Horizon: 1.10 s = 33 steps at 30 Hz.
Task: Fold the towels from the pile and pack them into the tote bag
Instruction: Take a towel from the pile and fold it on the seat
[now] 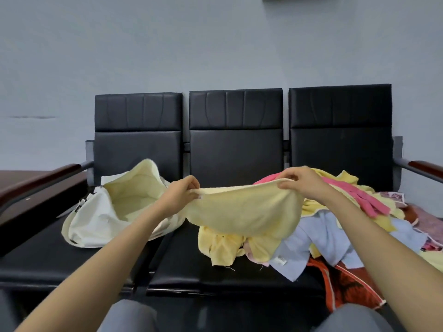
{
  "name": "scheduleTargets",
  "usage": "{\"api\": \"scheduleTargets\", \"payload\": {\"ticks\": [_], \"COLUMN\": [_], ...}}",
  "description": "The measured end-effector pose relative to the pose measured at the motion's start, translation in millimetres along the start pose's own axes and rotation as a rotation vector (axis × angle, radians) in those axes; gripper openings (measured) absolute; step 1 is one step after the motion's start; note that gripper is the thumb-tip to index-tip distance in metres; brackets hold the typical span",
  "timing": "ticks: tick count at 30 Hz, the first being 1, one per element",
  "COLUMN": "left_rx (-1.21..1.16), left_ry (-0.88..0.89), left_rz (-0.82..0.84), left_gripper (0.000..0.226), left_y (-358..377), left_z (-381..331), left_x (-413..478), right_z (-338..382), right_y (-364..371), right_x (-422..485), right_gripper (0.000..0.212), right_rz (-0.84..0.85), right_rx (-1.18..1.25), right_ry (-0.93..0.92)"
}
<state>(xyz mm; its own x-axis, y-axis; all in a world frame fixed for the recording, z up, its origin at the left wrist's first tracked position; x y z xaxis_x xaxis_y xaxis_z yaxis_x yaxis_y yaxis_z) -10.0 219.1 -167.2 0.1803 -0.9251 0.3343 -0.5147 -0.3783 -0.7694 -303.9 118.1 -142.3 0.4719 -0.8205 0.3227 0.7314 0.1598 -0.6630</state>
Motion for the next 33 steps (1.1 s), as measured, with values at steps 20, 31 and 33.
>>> {"api": "scheduleTargets", "payload": {"ticks": [20, 31, 33], "left_rx": [-0.321, -0.543, -0.633], "left_ry": [-0.168, -0.274, -0.303], "left_rz": [-0.251, -0.195, -0.13], "left_gripper": [0.012, 0.017, 0.017], "left_y": [-29, -5, -4], "left_z": [60, 82, 88], "left_x": [41, 65, 72], "right_z": [-52, -75, -79], "right_y": [-16, 4, 3], "right_x": [53, 61, 67], "right_gripper": [0.016, 0.011, 0.013], "right_rz": [-0.17, -0.056, -0.023], "right_rx": [-0.394, 0.318, 0.392], "right_ry": [0.167, 0.28, 0.302]}}
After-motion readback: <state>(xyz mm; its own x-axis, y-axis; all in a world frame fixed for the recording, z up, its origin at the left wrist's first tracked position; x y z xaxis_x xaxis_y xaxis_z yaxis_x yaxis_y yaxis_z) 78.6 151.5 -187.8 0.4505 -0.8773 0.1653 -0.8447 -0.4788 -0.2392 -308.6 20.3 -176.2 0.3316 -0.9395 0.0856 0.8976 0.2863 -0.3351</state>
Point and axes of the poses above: each hand's wrist, its own x-axis towards the middle knuckle, its own y-axis out of the palm, z = x × y, the point moved 7 cm from there along x, towards the middle knuckle
